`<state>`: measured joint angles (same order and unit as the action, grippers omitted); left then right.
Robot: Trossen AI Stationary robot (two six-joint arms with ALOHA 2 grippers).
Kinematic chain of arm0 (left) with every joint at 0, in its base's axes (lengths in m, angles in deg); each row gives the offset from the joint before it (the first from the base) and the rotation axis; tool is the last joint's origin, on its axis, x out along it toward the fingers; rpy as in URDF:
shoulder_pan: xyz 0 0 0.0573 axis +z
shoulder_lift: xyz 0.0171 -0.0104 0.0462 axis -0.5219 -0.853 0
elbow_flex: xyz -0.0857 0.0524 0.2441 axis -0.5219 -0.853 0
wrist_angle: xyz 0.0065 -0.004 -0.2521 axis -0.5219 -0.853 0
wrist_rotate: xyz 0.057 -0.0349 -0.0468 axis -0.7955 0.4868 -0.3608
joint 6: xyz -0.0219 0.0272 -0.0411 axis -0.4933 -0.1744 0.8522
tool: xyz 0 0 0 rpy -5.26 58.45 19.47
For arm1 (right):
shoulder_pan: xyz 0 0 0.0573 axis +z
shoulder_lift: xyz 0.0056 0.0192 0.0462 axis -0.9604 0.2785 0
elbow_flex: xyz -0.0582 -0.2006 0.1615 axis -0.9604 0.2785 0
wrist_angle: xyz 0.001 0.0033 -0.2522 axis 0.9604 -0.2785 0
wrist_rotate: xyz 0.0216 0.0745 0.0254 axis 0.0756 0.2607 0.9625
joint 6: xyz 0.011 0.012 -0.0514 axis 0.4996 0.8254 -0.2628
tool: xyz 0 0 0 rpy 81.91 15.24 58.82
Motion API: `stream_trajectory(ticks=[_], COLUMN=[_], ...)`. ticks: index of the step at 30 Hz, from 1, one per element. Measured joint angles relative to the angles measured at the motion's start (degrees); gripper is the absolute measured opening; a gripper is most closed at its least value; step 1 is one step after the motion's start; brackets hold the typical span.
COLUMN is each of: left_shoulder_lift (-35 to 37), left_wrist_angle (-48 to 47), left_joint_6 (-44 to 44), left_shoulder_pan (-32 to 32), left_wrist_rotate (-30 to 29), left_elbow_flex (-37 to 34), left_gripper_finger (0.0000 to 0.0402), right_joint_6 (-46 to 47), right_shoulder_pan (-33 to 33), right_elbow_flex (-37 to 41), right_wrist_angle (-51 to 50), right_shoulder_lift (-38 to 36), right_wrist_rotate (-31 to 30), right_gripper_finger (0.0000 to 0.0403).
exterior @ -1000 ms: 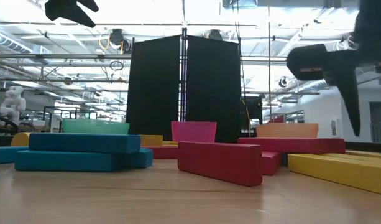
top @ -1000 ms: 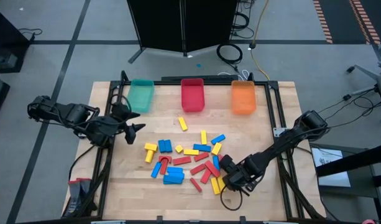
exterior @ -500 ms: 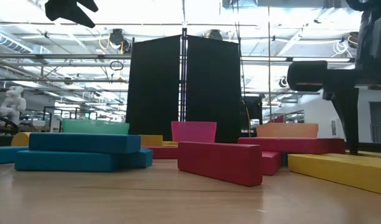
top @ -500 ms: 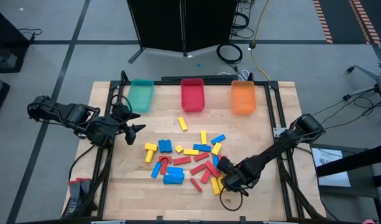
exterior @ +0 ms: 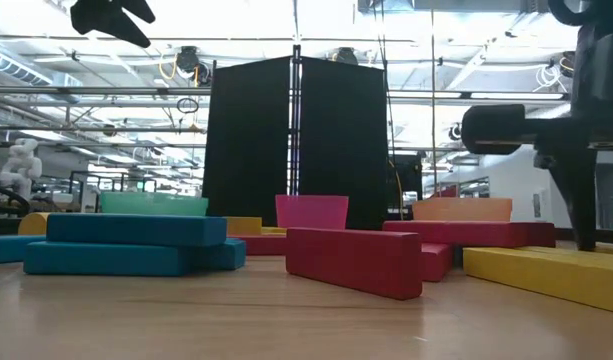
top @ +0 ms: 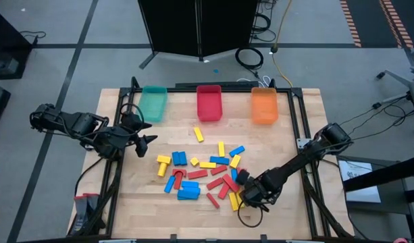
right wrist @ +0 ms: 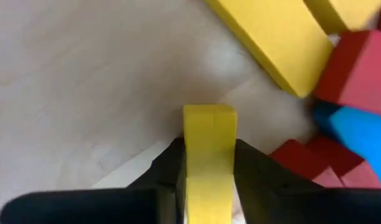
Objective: Sort blocks
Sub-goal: Put the yellow block into the orange bin
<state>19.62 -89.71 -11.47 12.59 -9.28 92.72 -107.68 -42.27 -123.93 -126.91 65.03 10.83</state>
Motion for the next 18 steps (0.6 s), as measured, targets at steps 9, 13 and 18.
stream_trajectory(ticks=[9, 13, 18], left_shoulder_lift=[0.0, 0.0, 0.0], left_wrist_angle=[0.02, 0.0, 0.0], left_joint_6=[-0.02, -0.1, -0.11], left_shoulder_pan=[0.0, 0.0, 0.0], left_wrist_rotate=[0.0, 0.0, 0.01], left_elbow_flex=[0.0, 0.0, 0.0], left_gripper_finger=[0.0267, 0.0267, 0.0267], right_joint_6=[13.16, 19.65, 28.87], right_shoulder_pan=[-2.67, -3.7, -4.76], right_elbow_flex=[0.07, 0.07, 0.41], right_wrist_angle=[-0.02, 0.68, 1.55], right_shoulder_lift=[0.09, -0.5, -3.02], right_wrist_rotate=[3.88, 5.26, 5.52], right_gripper_finger=[0.0083, 0.0083, 0.0083])
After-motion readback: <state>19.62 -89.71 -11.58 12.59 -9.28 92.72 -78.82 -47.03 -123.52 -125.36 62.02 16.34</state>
